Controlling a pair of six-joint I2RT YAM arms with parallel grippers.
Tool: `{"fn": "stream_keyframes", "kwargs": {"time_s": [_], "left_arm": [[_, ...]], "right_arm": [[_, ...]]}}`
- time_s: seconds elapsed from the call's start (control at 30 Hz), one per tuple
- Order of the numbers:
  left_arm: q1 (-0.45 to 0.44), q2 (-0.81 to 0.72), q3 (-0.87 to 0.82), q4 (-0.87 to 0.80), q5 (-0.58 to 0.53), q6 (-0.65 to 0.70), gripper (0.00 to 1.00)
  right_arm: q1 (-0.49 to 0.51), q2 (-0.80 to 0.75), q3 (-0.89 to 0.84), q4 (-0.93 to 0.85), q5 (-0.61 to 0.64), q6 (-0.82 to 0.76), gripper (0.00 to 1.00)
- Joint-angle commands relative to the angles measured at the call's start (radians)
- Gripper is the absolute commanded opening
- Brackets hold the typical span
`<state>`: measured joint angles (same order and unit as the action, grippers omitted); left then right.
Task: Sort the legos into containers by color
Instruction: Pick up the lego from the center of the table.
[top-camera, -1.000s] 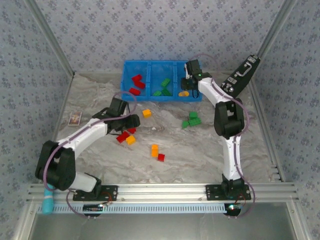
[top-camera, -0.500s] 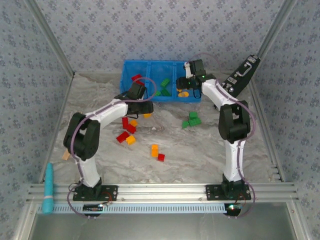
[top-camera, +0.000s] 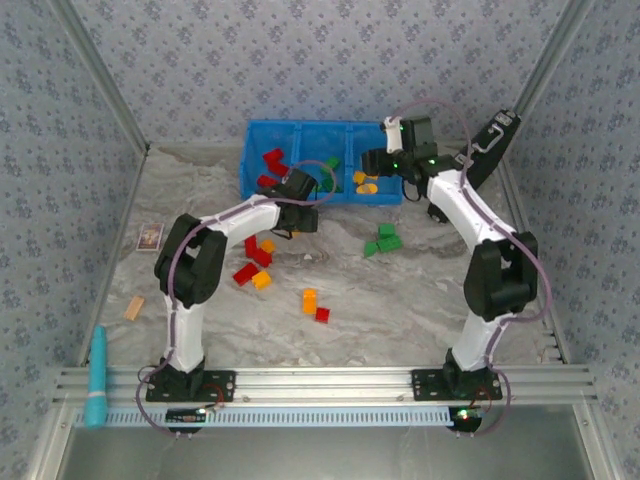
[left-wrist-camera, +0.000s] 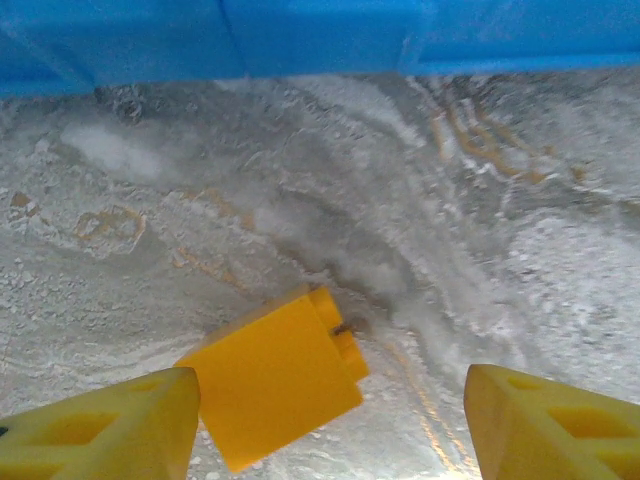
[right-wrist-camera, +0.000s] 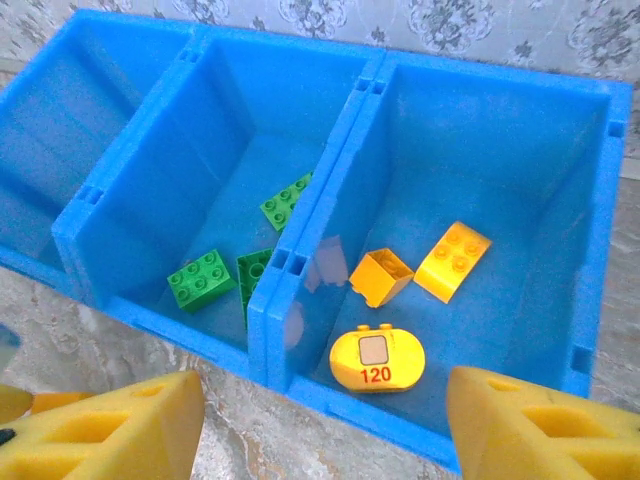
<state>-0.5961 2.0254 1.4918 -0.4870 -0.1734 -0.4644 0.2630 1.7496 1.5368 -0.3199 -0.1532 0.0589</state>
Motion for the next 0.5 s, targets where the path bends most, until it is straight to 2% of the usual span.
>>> {"fn": "stream_keyframes", "kwargs": {"time_s": [0.0,0.17,0.47], "left_arm": [[-0.002,0.023,0.037,-0.054,-0.059,-0.008,0.71],[-0.005,0.05,0.039,-0.05,-0.08,-0.015,0.72],[-0.005,0.11,0.073,-0.047,-0.078,-0.031,0.7]], "right_arm": [[-0.013,-0.105,-0.115,0.065,0.013,0.002,0.67],[-0.027,-0.22,-0.262,0.128,0.026,0.032,0.67],[-0.047,-0.266,-0.311,0.089,0.035,0.029,0.67]]}}
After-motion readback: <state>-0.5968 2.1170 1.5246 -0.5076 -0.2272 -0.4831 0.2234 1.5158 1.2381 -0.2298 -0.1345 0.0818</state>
